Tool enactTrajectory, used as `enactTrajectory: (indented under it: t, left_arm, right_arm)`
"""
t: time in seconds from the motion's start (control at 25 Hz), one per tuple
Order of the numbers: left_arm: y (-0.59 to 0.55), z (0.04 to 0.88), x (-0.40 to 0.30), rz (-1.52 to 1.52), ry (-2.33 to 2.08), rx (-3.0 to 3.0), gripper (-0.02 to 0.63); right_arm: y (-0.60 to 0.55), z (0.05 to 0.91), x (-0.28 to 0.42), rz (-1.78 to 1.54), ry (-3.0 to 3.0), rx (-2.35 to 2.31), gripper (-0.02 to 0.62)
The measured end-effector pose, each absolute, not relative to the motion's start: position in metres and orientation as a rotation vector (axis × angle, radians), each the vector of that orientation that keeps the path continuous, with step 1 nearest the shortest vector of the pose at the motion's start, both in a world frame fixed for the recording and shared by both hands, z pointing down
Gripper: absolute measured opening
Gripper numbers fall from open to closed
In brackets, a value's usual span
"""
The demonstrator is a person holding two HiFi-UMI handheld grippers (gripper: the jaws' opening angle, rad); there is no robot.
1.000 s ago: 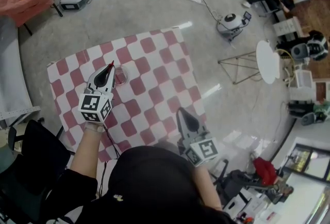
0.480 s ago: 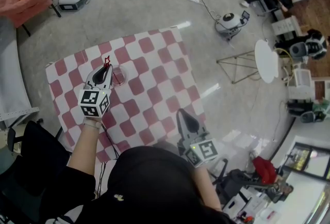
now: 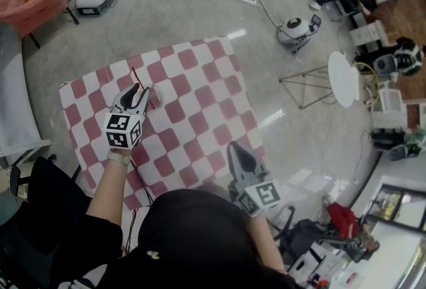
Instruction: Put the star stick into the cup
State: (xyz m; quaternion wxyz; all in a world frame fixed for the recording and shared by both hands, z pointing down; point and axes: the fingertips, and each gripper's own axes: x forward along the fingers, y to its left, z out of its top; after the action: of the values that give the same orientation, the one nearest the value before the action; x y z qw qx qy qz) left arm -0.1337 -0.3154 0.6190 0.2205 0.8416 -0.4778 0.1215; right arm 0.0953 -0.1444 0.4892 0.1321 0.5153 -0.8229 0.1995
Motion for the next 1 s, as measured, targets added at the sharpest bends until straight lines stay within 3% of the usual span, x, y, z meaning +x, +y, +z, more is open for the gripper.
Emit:
enactTrajectory:
  t: [0.24,0.64,0.72,0.84,1.0]
  left_arm:
    - [-0.306,0.62,-0.129,0.372,-1.304,2.327,0.205]
    - [-0.256,0.563,-0.106,0.335,-1.339,2.403,0.203]
    - [-0.239,0.544,-0.096,0.299,-1.35,2.425,0.177]
    - [-0.21,0.513,-0.079,0.253,-1.369,2.465,0.088]
    - [-0.172,0.474,-0.059,0.147,-1.38,2.476,0.055]
  right_arm:
    - [-0.141,0.484,0.096,0.575,-2.426,1.507,0.02]
    - [-0.129,0.461,0.097,0.536,-2.599,1.441,0.02]
    - [-0.122,0.461,0.099,0.53,-2.619,1.392,0.02]
    - [-0.11,0.459,0.104,0.524,-2.648,1.322,0.02]
    - [-0.101,0.451,0.109,0.507,-2.713,1.244,0.02]
